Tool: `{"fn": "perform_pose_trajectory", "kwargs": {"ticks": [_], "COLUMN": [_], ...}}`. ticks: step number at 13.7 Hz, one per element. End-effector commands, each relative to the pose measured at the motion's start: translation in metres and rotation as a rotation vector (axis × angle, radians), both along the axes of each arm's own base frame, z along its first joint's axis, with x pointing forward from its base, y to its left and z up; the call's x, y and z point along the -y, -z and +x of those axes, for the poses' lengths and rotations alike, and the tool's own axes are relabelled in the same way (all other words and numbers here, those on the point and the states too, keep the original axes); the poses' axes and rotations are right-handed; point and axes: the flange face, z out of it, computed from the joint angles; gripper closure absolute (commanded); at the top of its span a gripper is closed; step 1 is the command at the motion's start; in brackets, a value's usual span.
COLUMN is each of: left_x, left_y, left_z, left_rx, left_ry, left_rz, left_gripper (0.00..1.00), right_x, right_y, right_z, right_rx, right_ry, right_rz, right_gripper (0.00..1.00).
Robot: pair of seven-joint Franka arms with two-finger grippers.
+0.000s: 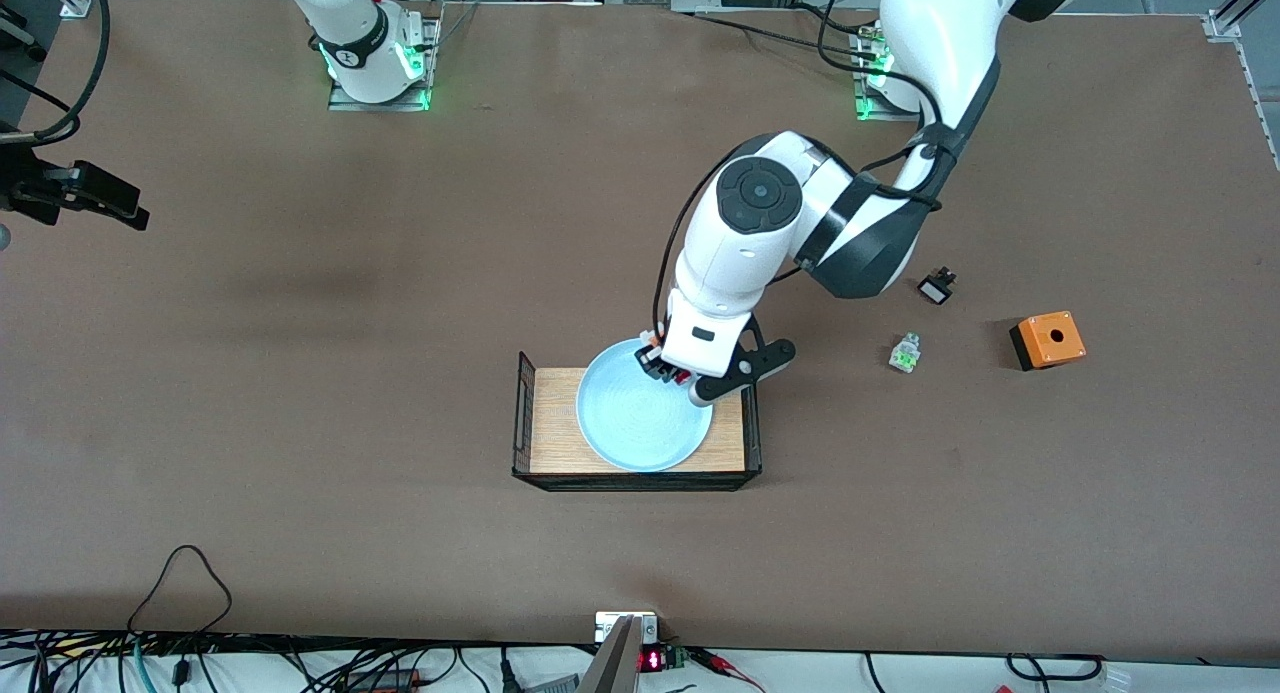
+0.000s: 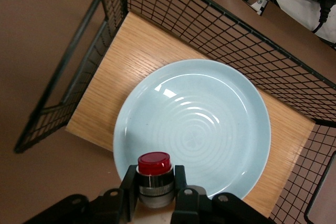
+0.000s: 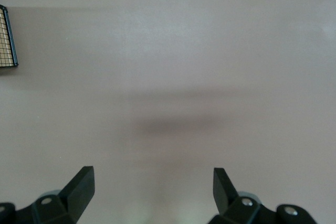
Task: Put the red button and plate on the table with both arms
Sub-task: 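Lift the red button out of the wire tray with the left gripper, then carry the red button toward the orange box while the right gripper moves out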
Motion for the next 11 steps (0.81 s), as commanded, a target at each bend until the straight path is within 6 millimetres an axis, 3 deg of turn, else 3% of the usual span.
{"fn": "perform_pose_trajectory", "kwargs": {"ticks": [1,5,9,11], "left_x": [-0.013,-0.052,-0.114,-0.144], "left_y": [-0.033,-0.057,-0.061,-0.067], "left_z": [-0.007,-0.007,0.009,0.016], "left_rx": [0.003,-0.059,-0.139,-0.159], "left_ry": [0.025,0.107,0.168,0.168], "left_rz": [0.049,0.116,0.172,0.183], "left_gripper": [1.0,1.0,1.0,1.0], "right_x": [-0.001,-0.025,-0.057,-0.064], "right_y": [-0.005,-0.007,-0.008,-0.024], "right_z": [0.002,0.002,0.0,-0.001], "right_rx": [0.007,0.01,0.007,0.035], "right_ry": [-0.003,-0.039,-0.091,-0.093], "right_rz": [0.008,0.011,0.029,0.101], "right_gripper": [0.0,0.0,0.0,0.0]}}
